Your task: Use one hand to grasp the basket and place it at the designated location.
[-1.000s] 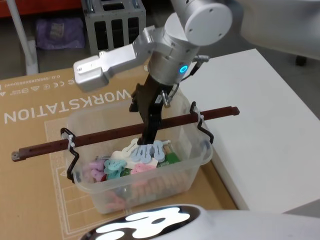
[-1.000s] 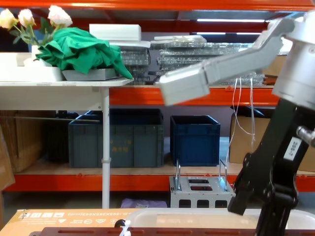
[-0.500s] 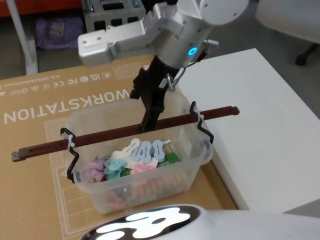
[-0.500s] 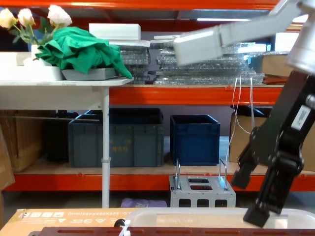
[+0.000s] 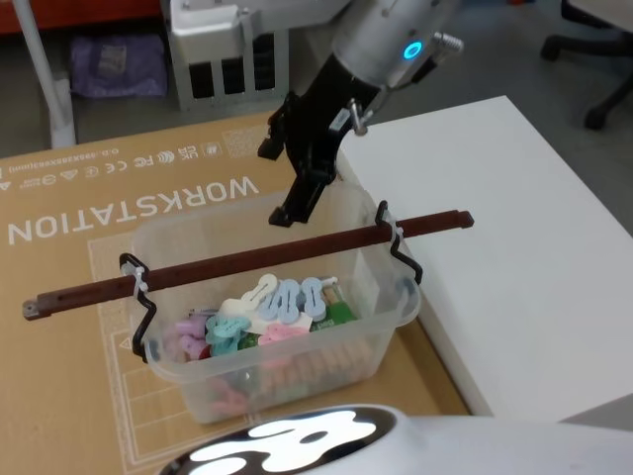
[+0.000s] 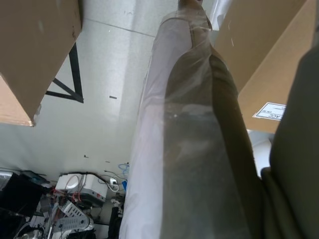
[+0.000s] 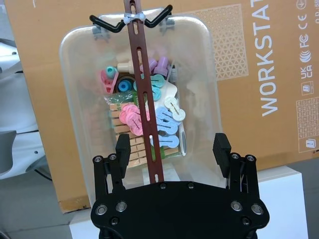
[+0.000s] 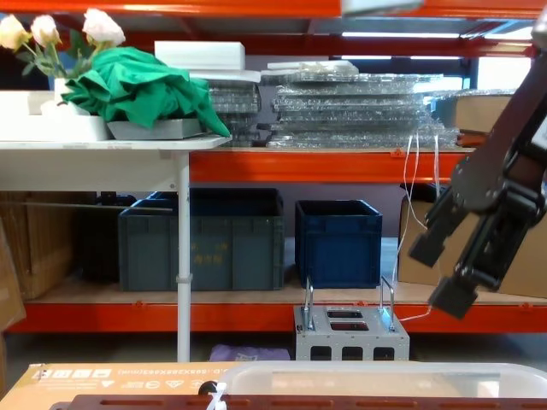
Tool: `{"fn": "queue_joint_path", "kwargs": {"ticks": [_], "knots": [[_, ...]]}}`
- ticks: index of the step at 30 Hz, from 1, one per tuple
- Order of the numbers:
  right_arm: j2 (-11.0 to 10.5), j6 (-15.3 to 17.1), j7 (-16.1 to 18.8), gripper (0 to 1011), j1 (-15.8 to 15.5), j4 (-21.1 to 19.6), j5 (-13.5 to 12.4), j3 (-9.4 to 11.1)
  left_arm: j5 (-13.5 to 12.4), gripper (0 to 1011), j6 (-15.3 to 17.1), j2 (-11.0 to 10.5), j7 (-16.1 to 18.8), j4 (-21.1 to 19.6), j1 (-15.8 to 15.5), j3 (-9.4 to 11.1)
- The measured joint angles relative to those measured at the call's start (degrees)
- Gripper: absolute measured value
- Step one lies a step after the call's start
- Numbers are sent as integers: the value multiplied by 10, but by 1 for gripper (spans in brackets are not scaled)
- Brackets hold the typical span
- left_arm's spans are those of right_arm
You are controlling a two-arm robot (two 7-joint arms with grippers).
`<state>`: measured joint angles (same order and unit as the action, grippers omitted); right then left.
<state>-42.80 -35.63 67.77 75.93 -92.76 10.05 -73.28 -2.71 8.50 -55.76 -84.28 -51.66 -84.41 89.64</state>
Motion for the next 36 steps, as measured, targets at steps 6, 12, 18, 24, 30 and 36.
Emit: {"fn": "queue_joint_path", "kwargs": {"ticks": [6,12,18,24,30,36], "knots": [[-8,-4,5,1000,1,-3,-16,13,0,0,0,0,0,0,0,0],[-17,-6,10,1000,0,-8,-33,28,0,0,0,0,0,0,0,0],[-21,-6,12,1000,-4,-14,-36,38,0,0,0,0,0,0,0,0],[-19,-5,16,1000,-10,-20,-33,40,0,0,0,0,0,0,0,0],[-15,-4,19,1000,-14,-22,-28,39,0,0,0,0,0,0,0,0],[-6,-3,21,1000,-18,-25,-16,30,0,0,0,0,0,0,0,0]]}}
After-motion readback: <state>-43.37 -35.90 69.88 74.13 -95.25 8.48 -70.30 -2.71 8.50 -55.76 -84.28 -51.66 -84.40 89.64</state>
